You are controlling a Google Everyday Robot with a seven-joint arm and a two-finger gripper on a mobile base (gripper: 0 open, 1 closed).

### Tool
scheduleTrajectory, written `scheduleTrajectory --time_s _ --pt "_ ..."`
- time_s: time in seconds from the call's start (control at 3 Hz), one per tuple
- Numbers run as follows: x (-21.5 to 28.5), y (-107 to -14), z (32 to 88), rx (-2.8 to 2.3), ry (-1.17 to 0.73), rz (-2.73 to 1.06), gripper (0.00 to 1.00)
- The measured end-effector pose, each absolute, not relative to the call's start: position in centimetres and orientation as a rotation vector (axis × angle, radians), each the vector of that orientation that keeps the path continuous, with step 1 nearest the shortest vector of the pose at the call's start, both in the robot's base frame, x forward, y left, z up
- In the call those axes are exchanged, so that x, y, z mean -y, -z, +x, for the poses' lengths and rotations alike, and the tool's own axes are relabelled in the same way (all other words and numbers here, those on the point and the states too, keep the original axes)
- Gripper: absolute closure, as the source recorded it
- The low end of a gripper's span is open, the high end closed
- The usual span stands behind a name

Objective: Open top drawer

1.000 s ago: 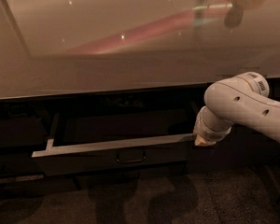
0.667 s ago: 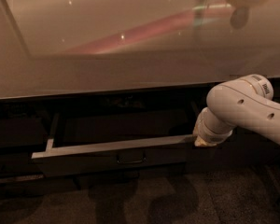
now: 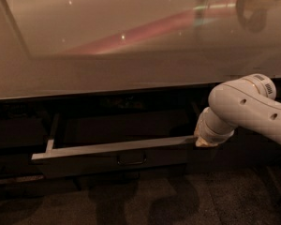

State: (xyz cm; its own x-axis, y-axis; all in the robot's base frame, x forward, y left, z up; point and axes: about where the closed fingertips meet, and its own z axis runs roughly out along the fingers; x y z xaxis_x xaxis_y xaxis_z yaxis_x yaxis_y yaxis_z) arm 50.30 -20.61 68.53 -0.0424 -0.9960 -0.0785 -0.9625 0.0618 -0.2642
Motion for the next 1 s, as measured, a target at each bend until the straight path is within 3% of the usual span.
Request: scheduleTrajectory --time_s 1.0 --pt "19.9 -73.7 49.0 -2.035 0.316 -1.935 1.0"
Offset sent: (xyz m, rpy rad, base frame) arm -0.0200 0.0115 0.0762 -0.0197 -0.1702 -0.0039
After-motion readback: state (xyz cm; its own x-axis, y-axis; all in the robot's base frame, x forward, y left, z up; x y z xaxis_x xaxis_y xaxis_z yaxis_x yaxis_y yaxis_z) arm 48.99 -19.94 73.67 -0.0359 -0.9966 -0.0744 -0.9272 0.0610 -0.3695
